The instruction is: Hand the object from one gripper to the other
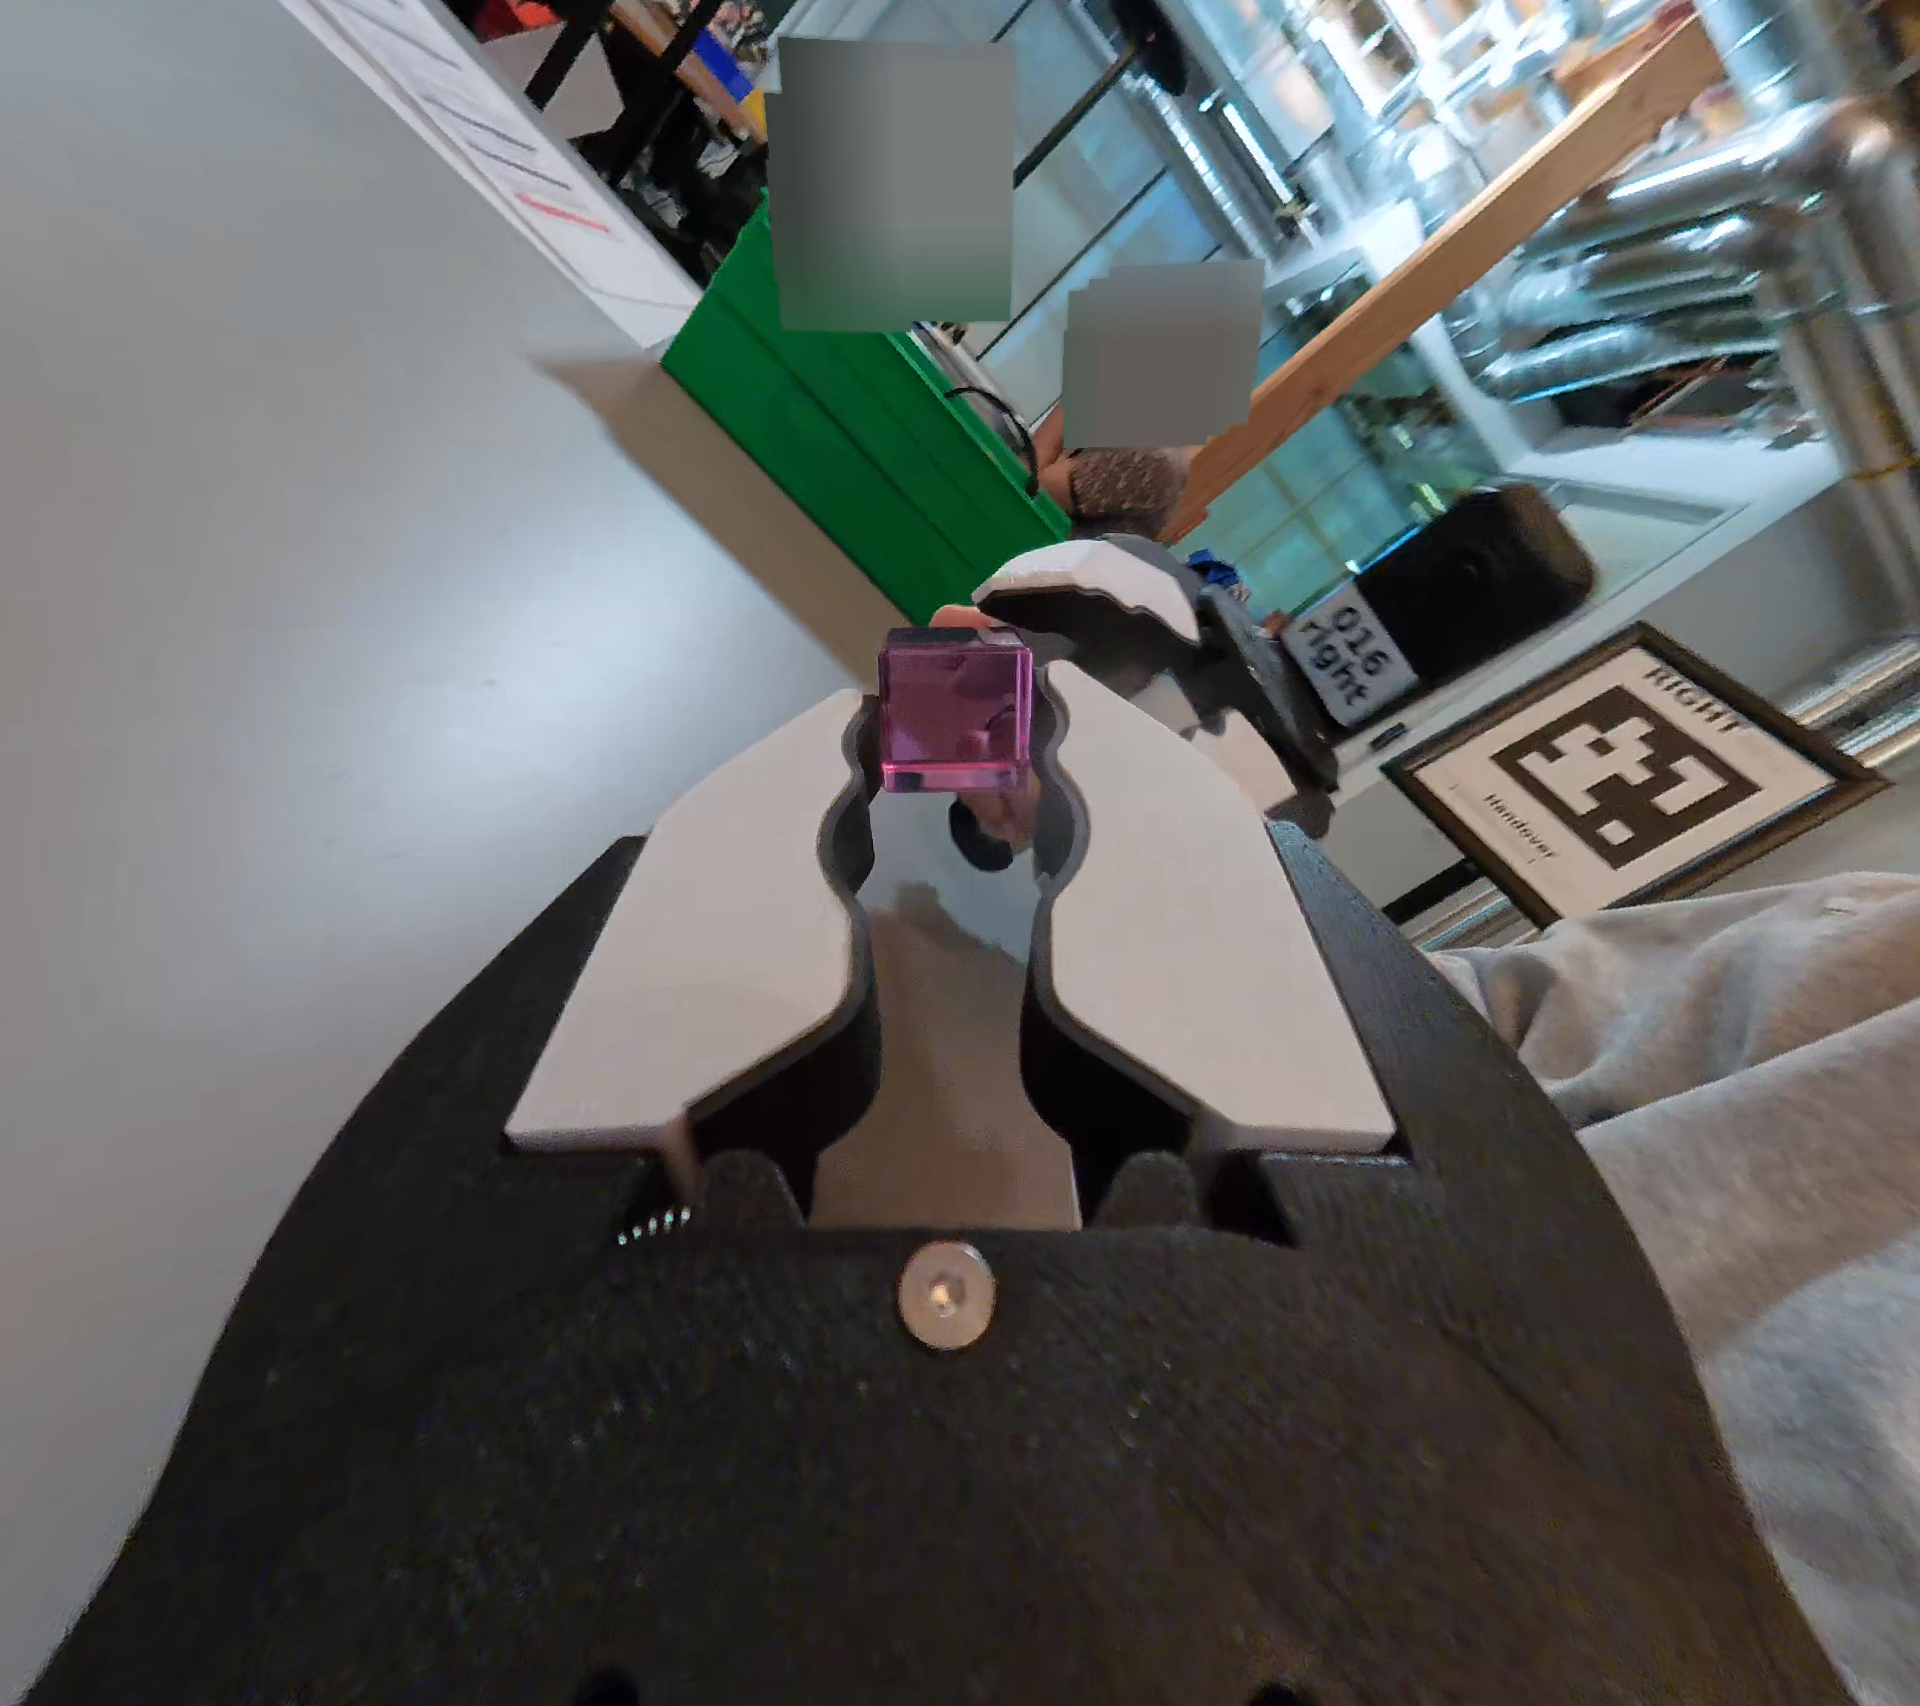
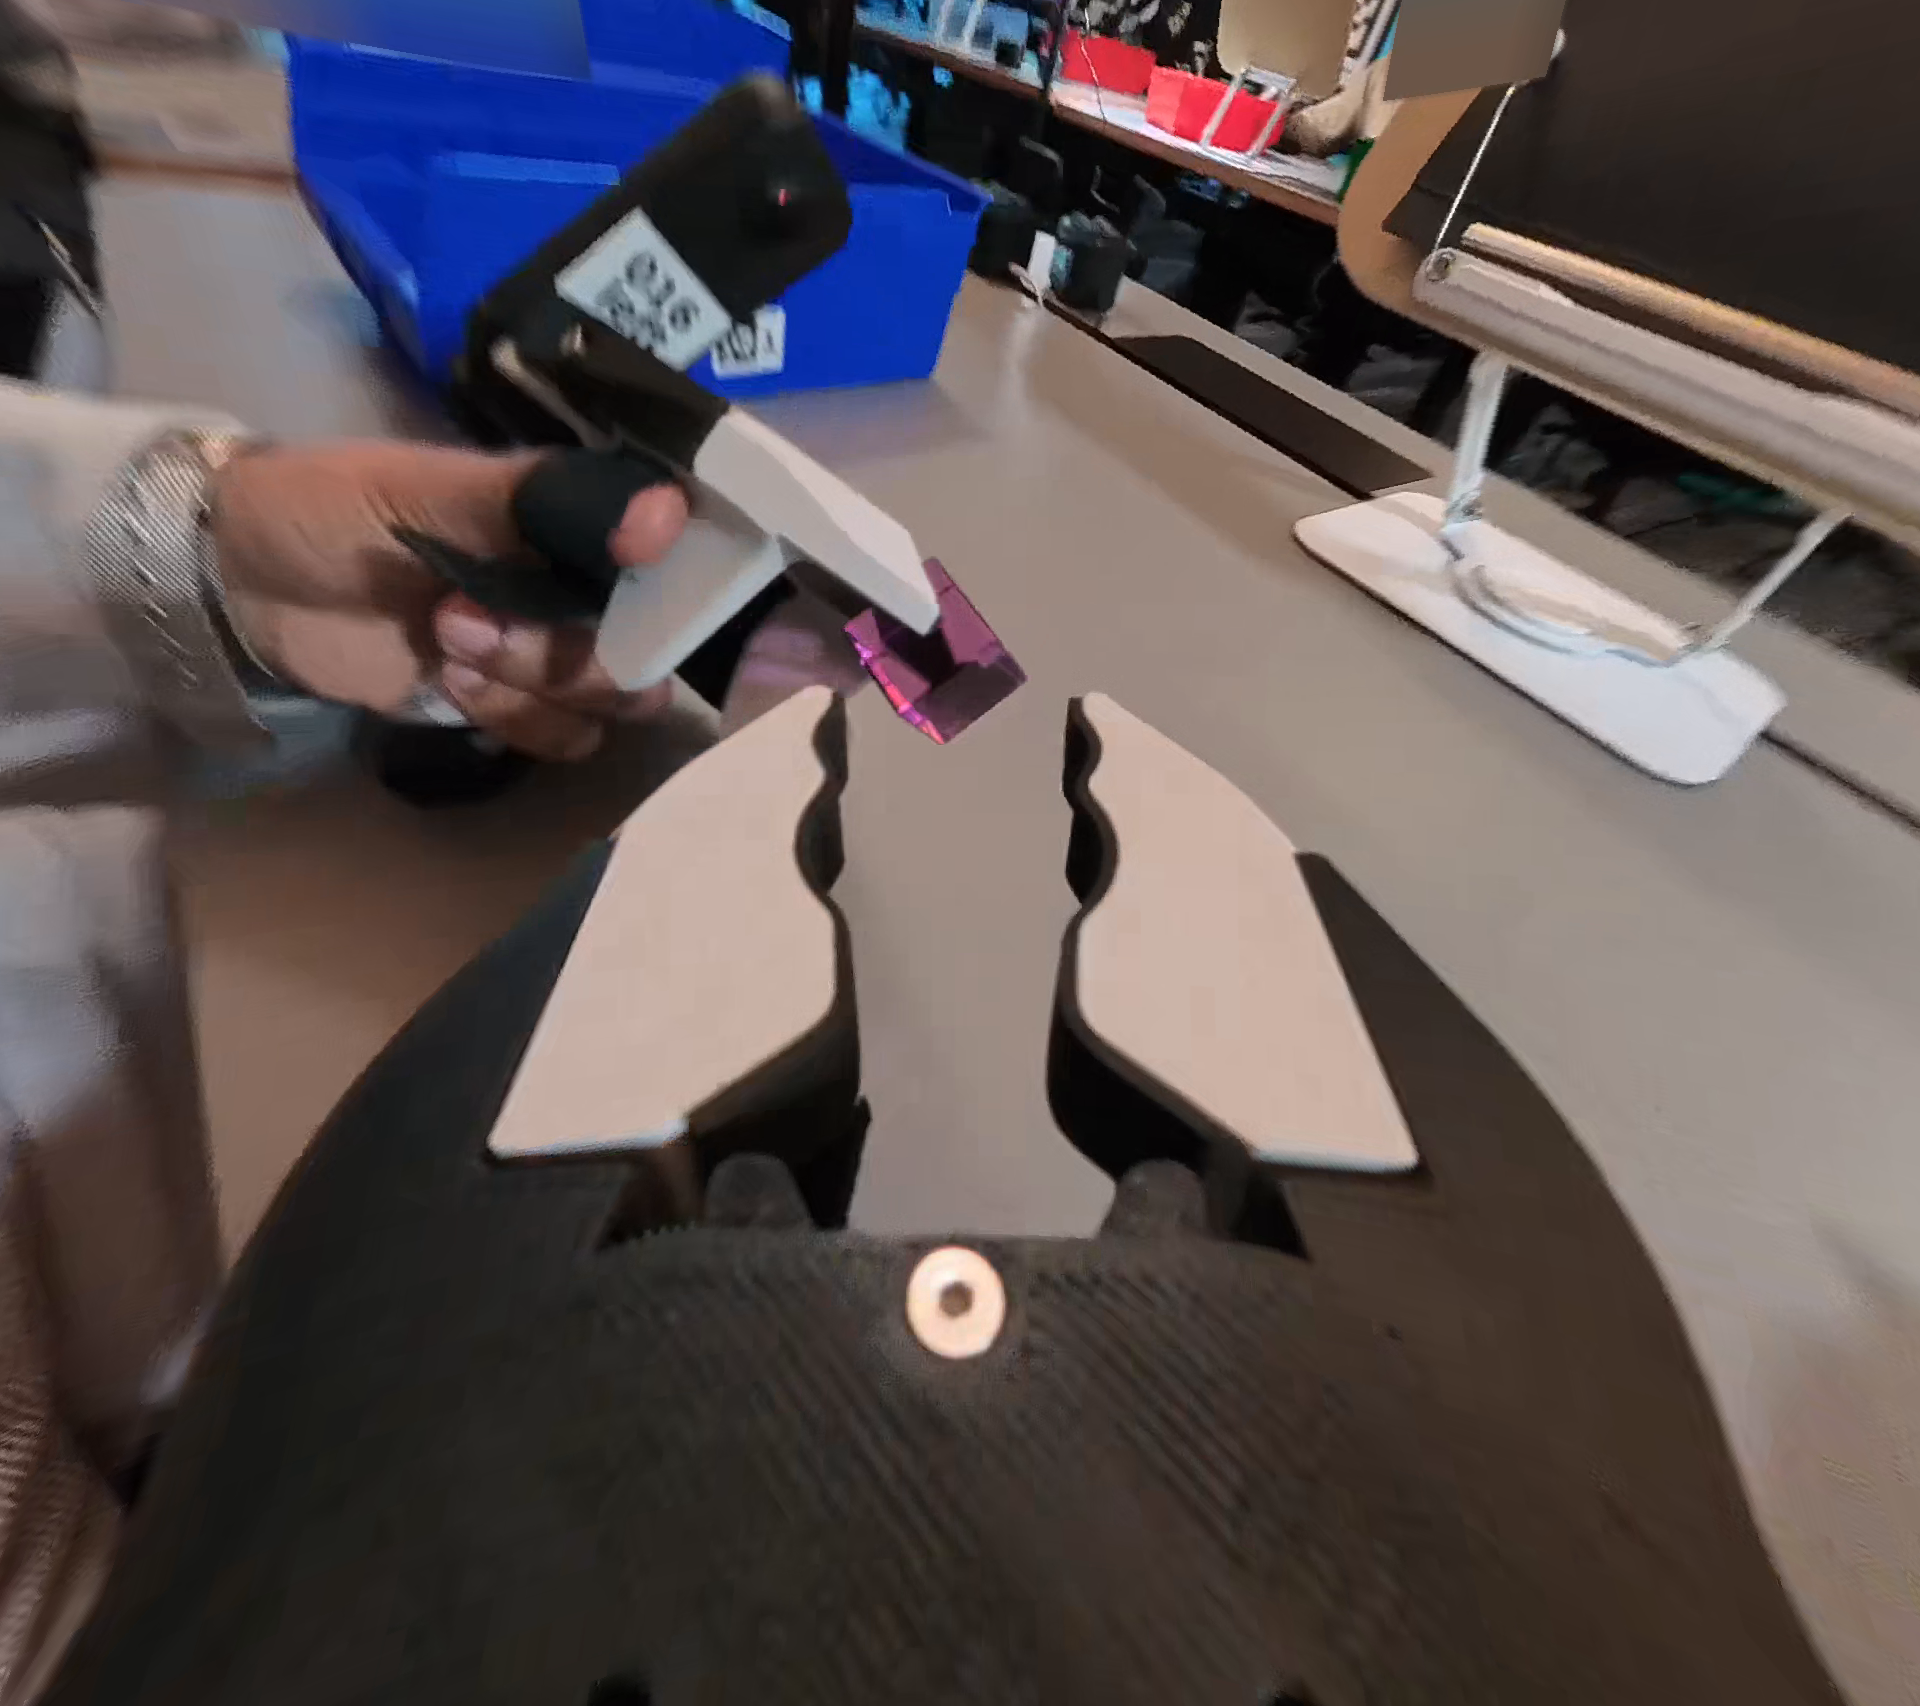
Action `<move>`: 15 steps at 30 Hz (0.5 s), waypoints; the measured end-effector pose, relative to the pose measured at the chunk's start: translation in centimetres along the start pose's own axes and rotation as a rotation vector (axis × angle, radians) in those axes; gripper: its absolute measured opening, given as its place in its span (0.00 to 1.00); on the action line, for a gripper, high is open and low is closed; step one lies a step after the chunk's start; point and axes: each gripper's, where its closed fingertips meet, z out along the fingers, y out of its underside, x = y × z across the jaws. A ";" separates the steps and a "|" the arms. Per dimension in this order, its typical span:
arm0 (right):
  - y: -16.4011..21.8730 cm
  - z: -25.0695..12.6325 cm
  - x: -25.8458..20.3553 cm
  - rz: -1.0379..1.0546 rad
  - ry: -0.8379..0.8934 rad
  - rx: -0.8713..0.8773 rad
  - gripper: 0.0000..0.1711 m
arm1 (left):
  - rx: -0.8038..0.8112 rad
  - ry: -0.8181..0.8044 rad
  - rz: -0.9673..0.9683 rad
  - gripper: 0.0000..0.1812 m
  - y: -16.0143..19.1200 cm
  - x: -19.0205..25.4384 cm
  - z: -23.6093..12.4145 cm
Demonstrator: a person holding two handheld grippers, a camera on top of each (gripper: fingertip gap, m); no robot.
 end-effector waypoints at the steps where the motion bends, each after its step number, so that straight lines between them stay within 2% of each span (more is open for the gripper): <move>1: -0.3 -0.2 0.2 0.076 -0.026 0.029 0.23 | 0.011 0.018 -0.004 0.15 -0.2 0.2 -0.1; 6: -1.8 -0.8 0.4 0.397 -0.154 0.148 0.22 | 0.045 0.104 0.021 0.15 -0.6 1.6 -0.1; 15: -1.5 -0.1 -0.5 0.736 -0.332 0.171 0.22 | 0.079 0.159 0.103 0.15 -0.9 3.2 -0.1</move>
